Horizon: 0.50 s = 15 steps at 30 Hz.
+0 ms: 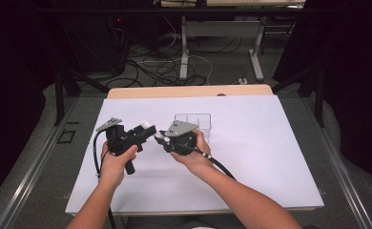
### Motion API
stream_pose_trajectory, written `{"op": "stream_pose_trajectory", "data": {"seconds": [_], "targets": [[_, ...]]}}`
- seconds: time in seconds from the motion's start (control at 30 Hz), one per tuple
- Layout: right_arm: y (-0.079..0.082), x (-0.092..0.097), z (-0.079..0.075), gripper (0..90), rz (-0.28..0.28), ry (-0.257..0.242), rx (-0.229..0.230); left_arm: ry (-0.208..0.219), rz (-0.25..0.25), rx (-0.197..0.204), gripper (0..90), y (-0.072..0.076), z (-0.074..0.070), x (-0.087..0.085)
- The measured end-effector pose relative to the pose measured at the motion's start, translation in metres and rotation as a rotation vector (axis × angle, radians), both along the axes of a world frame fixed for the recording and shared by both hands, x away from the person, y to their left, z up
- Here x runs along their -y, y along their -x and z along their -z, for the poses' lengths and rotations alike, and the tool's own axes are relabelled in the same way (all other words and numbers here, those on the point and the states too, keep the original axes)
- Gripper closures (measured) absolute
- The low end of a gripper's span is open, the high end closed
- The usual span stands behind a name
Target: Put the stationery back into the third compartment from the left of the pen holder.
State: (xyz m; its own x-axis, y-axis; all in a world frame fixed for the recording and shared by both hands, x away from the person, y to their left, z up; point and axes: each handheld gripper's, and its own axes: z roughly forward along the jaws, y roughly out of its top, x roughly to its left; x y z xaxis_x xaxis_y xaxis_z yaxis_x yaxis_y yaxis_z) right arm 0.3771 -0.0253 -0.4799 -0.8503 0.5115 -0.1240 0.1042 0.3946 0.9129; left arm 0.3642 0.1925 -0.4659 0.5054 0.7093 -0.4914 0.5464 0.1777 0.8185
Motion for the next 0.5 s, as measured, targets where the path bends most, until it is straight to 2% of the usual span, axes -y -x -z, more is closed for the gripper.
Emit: {"op": "stream_pose_trajectory", "data": {"seconds": [0.07,0.1,0.23,0.3,0.4,0.5], "targets": [[0.0022,-0.0009,0.0010,71.1,-0.005,-0.009,-0.003,0.024,-0.009,0.001,46.2,-0.0007,0.0010,-0.0010],[0.0040,-0.0020,0.0020,71.1,-0.011,-0.014,-0.012,0.045,-0.009,-0.007,50.1,-0.0008,0.0013,-0.0011],[0.0067,-0.0034,0.0031,71.1,-0.017,-0.019,-0.020,0.053,-0.002,-0.013,54.2,-0.0017,0.0029,-0.0024],[0.0079,-0.0042,0.0035,71.1,-0.025,-0.017,-0.024,0.077,0.002,-0.025,57.3,-0.0017,0.0036,-0.0016],[0.0084,-0.0053,0.0044,71.1,-0.029,-0.016,-0.015,0.072,-0.005,-0.025,60.0,-0.0014,0.0038,-0.0012],[0.0091,-0.0053,0.0050,71.1,-0.024,-0.027,-0.026,0.083,-0.009,-0.036,64.8,-0.0016,0.0046,-0.0028]]}}
